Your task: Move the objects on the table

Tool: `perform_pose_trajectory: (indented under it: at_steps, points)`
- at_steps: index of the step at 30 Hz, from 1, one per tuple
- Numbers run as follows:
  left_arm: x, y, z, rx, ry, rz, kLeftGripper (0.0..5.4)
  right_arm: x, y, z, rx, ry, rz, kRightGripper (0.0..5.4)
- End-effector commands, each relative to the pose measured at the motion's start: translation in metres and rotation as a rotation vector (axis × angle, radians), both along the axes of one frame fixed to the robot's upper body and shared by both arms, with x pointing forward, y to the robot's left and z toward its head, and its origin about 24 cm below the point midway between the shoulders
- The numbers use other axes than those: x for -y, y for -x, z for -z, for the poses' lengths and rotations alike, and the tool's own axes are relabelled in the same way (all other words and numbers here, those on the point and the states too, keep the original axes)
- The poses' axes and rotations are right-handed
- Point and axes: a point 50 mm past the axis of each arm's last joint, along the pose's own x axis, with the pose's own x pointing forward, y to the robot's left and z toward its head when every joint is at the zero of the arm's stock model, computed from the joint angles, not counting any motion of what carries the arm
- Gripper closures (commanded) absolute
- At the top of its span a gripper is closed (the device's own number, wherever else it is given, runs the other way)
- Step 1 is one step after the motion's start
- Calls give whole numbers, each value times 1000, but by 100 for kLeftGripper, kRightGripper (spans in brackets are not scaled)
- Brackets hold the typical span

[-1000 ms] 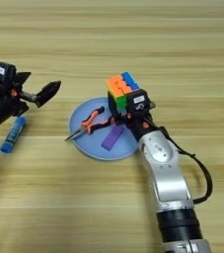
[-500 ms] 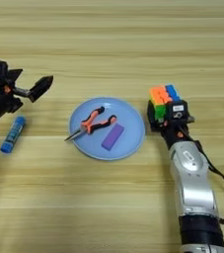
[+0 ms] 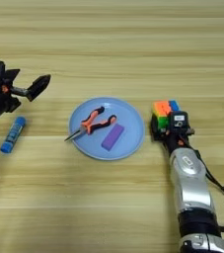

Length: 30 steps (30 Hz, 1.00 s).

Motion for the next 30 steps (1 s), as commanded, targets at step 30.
perform_pose_trajectory:
  at_steps: [30]
  points:
    - [-4,-1,-1,11,18,-8,0,-6,-2,-32,133,36,-13,2]
